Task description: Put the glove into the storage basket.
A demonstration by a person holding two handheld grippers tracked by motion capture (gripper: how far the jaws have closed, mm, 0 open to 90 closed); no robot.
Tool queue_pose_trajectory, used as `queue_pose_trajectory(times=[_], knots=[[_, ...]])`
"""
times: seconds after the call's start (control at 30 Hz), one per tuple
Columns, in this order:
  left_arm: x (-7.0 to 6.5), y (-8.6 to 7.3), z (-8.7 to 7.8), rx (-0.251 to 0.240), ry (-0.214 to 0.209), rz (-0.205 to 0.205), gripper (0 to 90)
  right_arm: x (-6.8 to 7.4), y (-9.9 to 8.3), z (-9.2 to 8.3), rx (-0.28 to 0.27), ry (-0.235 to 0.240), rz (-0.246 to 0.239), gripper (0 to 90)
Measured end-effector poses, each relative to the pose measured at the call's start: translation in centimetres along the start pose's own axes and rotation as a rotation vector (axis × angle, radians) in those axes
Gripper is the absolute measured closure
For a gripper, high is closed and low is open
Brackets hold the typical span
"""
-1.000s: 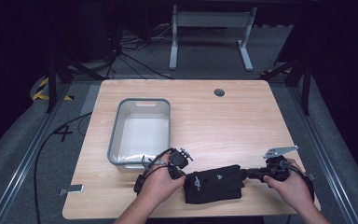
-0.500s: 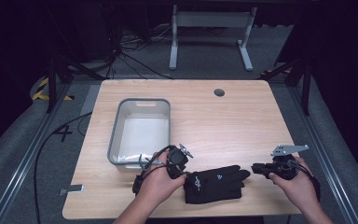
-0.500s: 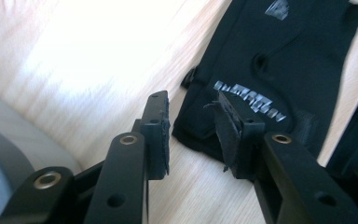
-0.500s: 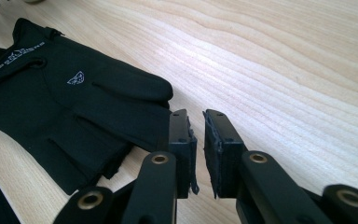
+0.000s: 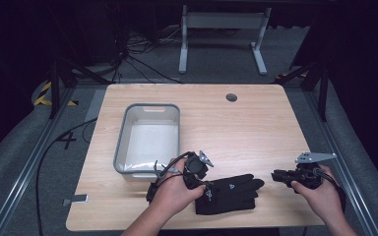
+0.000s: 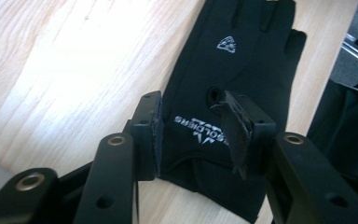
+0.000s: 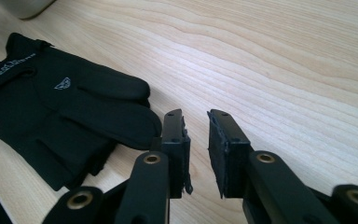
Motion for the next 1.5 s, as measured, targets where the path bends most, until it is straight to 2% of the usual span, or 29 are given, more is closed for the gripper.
queue_pose_trajectory(times=[0.33,0.53,0.6,0.73,0.87,0.93,1.0,1.13,1.33,1.5], knots=[[-1.5,1.7,1.3,0.015,-0.059,0.053,56.4,-0.9,-0.1,-0.1,-0.003,0.007,0.025,71.5],[-2.1,2.6,3.0,0.035,-0.094,0.078,53.9,-1.1,0.0,-0.2,-0.015,0.018,0.033,68.7],[-2.4,2.7,3.8,0.058,-0.099,0.093,50.0,-1.1,0.0,-0.1,-0.017,0.026,0.036,68.0],[-3.0,2.8,5.0,0.077,-0.123,0.108,47.9,-0.9,-0.2,-0.1,-0.009,0.042,0.037,67.4],[-2.7,2.6,5.9,0.093,-0.114,0.124,45.8,-0.8,-0.3,0.1,-0.005,0.051,0.037,65.9],[-2.6,2.4,6.2,0.099,-0.112,0.116,43.0,-0.6,-0.3,0.2,-0.001,0.069,0.035,64.6],[-2.7,2.1,6.5,0.115,-0.133,0.093,39.2,-0.3,-0.4,0.3,0.001,0.092,0.043,63.9],[-2.5,1.7,7.2,0.122,-0.120,0.109,31.2,0.0,-0.5,0.6,0.006,0.104,0.031,62.3],[-2.6,1.3,7.9,0.126,-0.122,0.106,27.7,0.3,-0.4,0.7,0.003,0.117,0.023,60.0],[-2.9,1.2,8.2,0.153,-0.110,0.157,24.4,0.3,-0.4,0.8,0.007,0.107,0.024,59.4]])
Point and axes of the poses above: each handheld gripper's, and its own axes: z roughly forward along the jaws, y roughly out of its top, x roughly to its left, the point moved 10 cm from there along z, roughly forward along the jaws, and after that the axes turned 11 degrees about z, right-handed, at the moved point
